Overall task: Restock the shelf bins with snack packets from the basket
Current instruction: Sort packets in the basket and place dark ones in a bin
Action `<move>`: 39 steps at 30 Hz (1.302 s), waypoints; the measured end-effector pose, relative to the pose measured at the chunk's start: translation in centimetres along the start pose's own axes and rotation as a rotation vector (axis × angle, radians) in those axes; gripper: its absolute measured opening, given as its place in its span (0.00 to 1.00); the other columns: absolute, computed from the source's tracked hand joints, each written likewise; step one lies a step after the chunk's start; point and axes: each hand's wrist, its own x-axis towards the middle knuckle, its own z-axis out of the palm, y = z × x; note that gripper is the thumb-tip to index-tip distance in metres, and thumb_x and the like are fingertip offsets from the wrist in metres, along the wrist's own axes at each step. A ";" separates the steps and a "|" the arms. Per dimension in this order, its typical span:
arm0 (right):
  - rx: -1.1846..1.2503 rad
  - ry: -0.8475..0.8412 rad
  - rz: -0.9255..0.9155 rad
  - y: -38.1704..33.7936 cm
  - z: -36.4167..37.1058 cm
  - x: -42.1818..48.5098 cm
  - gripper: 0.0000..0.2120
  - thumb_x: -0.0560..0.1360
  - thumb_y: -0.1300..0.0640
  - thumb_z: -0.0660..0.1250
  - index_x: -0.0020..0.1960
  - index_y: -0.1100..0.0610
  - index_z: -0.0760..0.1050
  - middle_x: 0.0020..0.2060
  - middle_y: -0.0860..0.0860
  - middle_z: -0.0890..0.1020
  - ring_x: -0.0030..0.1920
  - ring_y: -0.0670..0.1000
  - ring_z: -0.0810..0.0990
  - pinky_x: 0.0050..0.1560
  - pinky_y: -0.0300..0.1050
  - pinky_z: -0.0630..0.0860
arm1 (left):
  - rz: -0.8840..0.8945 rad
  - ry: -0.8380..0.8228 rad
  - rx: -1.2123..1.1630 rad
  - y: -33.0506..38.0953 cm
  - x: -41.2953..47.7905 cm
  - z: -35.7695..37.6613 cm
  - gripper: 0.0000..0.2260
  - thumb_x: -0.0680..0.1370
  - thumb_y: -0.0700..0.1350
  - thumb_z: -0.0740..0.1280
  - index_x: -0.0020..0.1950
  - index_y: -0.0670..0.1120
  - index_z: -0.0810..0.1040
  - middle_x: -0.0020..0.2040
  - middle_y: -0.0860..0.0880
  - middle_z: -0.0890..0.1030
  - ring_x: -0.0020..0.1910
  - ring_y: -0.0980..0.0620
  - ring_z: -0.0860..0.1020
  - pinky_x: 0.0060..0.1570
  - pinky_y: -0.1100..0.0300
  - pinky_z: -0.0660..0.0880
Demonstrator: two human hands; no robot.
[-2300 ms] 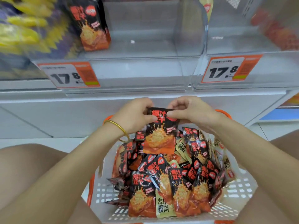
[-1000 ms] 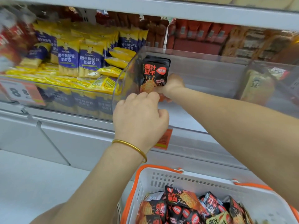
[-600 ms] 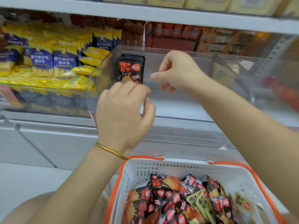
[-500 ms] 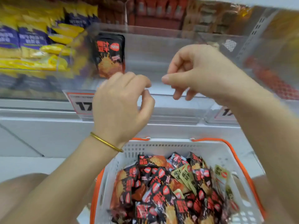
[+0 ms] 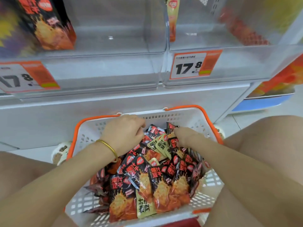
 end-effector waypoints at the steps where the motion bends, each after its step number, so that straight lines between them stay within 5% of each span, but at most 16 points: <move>1: -0.007 0.019 -0.006 -0.2 -0.2 0.1 0.08 0.74 0.61 0.68 0.52 0.59 0.73 0.53 0.56 0.79 0.53 0.57 0.78 0.51 0.48 0.77 | -0.011 -0.016 -0.011 0.0 0.1 0.2 0.12 0.77 0.44 0.57 0.53 0.48 0.78 0.50 0.49 0.80 0.51 0.47 0.76 0.48 0.51 0.75; 3: 0.004 0.037 -0.056 -0.8 -1.7 0.1 0.04 0.74 0.60 0.69 0.45 0.57 0.74 0.48 0.55 0.79 0.49 0.56 0.77 0.48 0.45 0.73 | -0.021 -0.051 -0.022 0.0 0.3 0.5 0.10 0.78 0.44 0.58 0.54 0.48 0.78 0.51 0.50 0.80 0.51 0.49 0.76 0.48 0.53 0.75; 6: 0.156 0.026 -0.189 -1.9 -5.3 -0.9 0.15 0.73 0.58 0.71 0.33 0.54 0.68 0.34 0.50 0.74 0.41 0.53 0.72 0.38 0.41 0.67 | -0.056 -0.129 -0.050 -0.2 0.6 0.9 0.11 0.79 0.47 0.60 0.59 0.49 0.75 0.54 0.51 0.79 0.53 0.51 0.76 0.50 0.58 0.73; 10: 0.580 0.083 -0.301 -3.0 -9.1 -3.8 0.07 0.73 0.61 0.71 0.41 0.64 0.76 0.32 0.52 0.75 0.33 0.50 0.74 0.30 0.37 0.72 | -0.246 -0.217 -0.412 -0.4 1.0 0.7 0.19 0.75 0.49 0.69 0.62 0.46 0.69 0.57 0.49 0.77 0.53 0.53 0.78 0.55 0.56 0.74; 13: 0.910 -0.002 -0.370 -3.6 -10.1 -5.4 0.05 0.74 0.65 0.69 0.40 0.60 0.77 0.32 0.53 0.78 0.33 0.49 0.79 0.39 0.44 0.80 | -0.365 -0.132 -0.686 -0.6 1.0 -0.4 0.19 0.72 0.43 0.73 0.57 0.46 0.67 0.51 0.46 0.80 0.47 0.49 0.80 0.51 0.51 0.77; 15: 1.001 -0.003 -0.382 -4.1 -10.4 -6.1 0.07 0.73 0.65 0.69 0.38 0.57 0.76 0.31 0.51 0.78 0.29 0.44 0.79 0.33 0.38 0.79 | -0.364 -0.105 -0.721 -0.9 0.9 -1.4 0.14 0.72 0.41 0.73 0.53 0.42 0.71 0.42 0.45 0.81 0.39 0.47 0.79 0.44 0.54 0.76; 20: 1.368 -0.118 -0.395 -5.0 -11.0 -7.9 0.05 0.71 0.61 0.69 0.47 0.57 0.76 0.36 0.51 0.83 0.34 0.47 0.83 0.35 0.42 0.82 | -0.348 0.023 -0.753 -1.4 0.1 -4.9 0.11 0.73 0.39 0.72 0.41 0.39 0.70 0.31 0.38 0.70 0.33 0.51 0.67 0.37 0.56 0.67; 24: 1.309 -0.199 -0.517 -6.2 -12.3 -10.1 0.12 0.64 0.62 0.69 0.48 0.58 0.77 0.34 0.50 0.84 0.33 0.48 0.82 0.35 0.43 0.82 | -0.347 0.212 -0.864 -1.6 -1.2 -8.4 0.08 0.72 0.38 0.72 0.41 0.40 0.73 0.31 0.40 0.74 0.32 0.50 0.72 0.39 0.47 0.76; 28: 1.260 -0.063 -0.647 -9.3 -17.0 -12.9 0.11 0.62 0.60 0.69 0.45 0.60 0.78 0.32 0.51 0.83 0.28 0.46 0.80 0.27 0.39 0.79 | -0.317 0.447 -0.941 -2.3 -2.1 -13.3 0.07 0.72 0.39 0.71 0.39 0.47 0.74 0.29 0.52 0.78 0.29 0.57 0.75 0.35 0.60 0.74; 31: 1.255 0.088 -0.710 -12.1 -23.0 -13.9 0.07 0.62 0.58 0.69 0.40 0.57 0.78 0.29 0.49 0.81 0.27 0.44 0.79 0.29 0.38 0.79 | -0.308 0.781 -0.832 -5.1 -1.7 -17.3 0.06 0.78 0.43 0.66 0.40 0.49 0.75 0.32 0.54 0.79 0.30 0.61 0.78 0.29 0.63 0.75; 33: 1.263 0.206 -0.684 -14.1 -27.0 -12.6 0.06 0.65 0.60 0.71 0.42 0.57 0.77 0.30 0.49 0.82 0.28 0.45 0.80 0.33 0.41 0.81 | -0.329 0.910 -0.549 -7.7 -1.1 -18.6 0.05 0.77 0.47 0.62 0.42 0.50 0.76 0.39 0.48 0.81 0.39 0.52 0.80 0.40 0.54 0.78; 35: 1.202 0.301 -0.620 -16.4 -29.9 -10.1 0.05 0.72 0.64 0.70 0.45 0.57 0.76 0.31 0.49 0.83 0.28 0.45 0.81 0.34 0.44 0.82 | -0.397 0.807 -0.174 -9.7 -0.8 -18.8 0.09 0.77 0.50 0.60 0.47 0.48 0.78 0.45 0.46 0.81 0.47 0.44 0.78 0.48 0.49 0.74; 39: 0.992 0.339 -0.466 -21.3 -31.4 -2.9 0.10 0.72 0.70 0.69 0.41 0.58 0.72 0.34 0.54 0.79 0.25 0.47 0.79 0.29 0.48 0.80 | -0.415 0.625 0.231 -11.4 -0.7 -17.9 0.22 0.74 0.58 0.49 0.47 0.47 0.78 0.46 0.45 0.80 0.49 0.40 0.78 0.41 0.49 0.74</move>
